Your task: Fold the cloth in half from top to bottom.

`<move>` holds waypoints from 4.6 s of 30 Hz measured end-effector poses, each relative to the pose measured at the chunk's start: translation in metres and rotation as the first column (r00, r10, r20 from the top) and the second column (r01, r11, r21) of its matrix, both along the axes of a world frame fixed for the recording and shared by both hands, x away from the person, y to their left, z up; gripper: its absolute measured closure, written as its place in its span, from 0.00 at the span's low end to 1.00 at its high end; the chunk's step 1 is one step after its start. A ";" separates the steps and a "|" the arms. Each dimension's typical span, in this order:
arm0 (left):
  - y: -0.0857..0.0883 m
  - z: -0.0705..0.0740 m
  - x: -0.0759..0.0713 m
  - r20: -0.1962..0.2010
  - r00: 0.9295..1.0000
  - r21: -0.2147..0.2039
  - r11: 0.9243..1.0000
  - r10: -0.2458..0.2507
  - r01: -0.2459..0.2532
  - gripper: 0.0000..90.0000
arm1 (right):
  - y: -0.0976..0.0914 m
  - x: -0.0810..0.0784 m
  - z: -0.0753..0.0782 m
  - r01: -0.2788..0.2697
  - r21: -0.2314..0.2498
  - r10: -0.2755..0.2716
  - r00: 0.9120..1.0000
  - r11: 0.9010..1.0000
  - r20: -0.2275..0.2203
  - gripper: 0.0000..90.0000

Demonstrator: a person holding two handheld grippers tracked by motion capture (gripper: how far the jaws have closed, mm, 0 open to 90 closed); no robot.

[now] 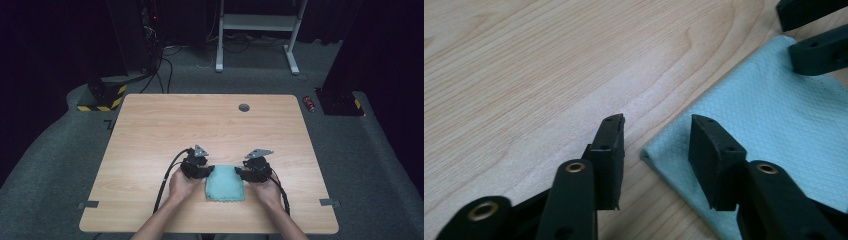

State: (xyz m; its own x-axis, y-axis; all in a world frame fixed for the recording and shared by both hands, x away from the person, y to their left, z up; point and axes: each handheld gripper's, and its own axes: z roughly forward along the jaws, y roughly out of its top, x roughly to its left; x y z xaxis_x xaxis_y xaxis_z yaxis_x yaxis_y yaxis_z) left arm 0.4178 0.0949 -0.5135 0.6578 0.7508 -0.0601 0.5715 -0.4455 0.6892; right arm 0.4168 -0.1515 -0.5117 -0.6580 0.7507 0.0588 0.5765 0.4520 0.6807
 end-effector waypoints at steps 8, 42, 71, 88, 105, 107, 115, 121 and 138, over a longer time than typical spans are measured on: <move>0.002 0.000 0.001 -0.040 0.999 -0.032 0.999 -0.025 0.024 0.88 | 0.002 0.007 -0.002 -0.050 0.023 0.051 0.998 0.998 -0.035 0.95; 0.015 0.006 -0.027 0.049 0.996 -0.036 0.997 -0.070 0.071 0.65 | 0.053 0.029 0.001 -0.064 0.025 0.064 0.998 0.998 -0.013 0.92; 0.060 0.011 -0.059 0.068 0.997 -0.141 0.990 0.029 -0.019 0.53 | -0.004 0.020 0.008 0.064 0.074 -0.065 0.998 0.995 0.016 0.74; 0.084 0.020 -0.049 0.081 0.989 -0.203 0.974 0.122 -0.103 0.50 | -0.040 0.000 0.030 0.108 0.120 -0.119 0.989 0.987 0.090 0.69; 0.115 0.026 -0.051 0.095 0.972 -0.238 0.953 0.214 -0.186 0.48 | -0.078 -0.023 0.036 0.155 0.174 -0.179 0.975 0.973 0.132 0.68; 0.118 0.025 -0.051 0.094 0.971 -0.236 0.953 0.219 -0.192 0.48 | -0.083 -0.027 0.036 0.161 0.171 -0.185 0.973 0.972 0.137 0.68; 0.129 0.016 -0.055 0.080 0.962 -0.239 0.942 0.262 -0.237 0.47 | -0.099 -0.037 0.032 0.198 0.182 -0.223 0.966 0.963 0.132 0.68; 0.134 0.009 -0.058 0.074 0.959 -0.223 0.942 0.274 -0.252 0.47 | -0.103 -0.041 0.026 0.210 0.189 -0.235 0.964 0.959 0.122 0.68; 0.144 -0.009 -0.060 0.069 0.946 -0.134 0.942 0.317 -0.306 0.47 | -0.109 -0.047 0.004 0.242 0.094 -0.251 0.962 0.966 0.103 0.67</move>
State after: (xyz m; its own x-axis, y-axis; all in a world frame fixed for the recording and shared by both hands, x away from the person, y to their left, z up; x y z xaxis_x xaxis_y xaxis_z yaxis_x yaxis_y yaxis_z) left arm 0.3574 0.2385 -0.5227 0.3988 0.9098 -0.1149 0.6028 -0.1657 0.7805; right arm 0.3696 -0.2610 -0.5073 -0.4590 0.8864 0.0607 0.5800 0.2472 0.7762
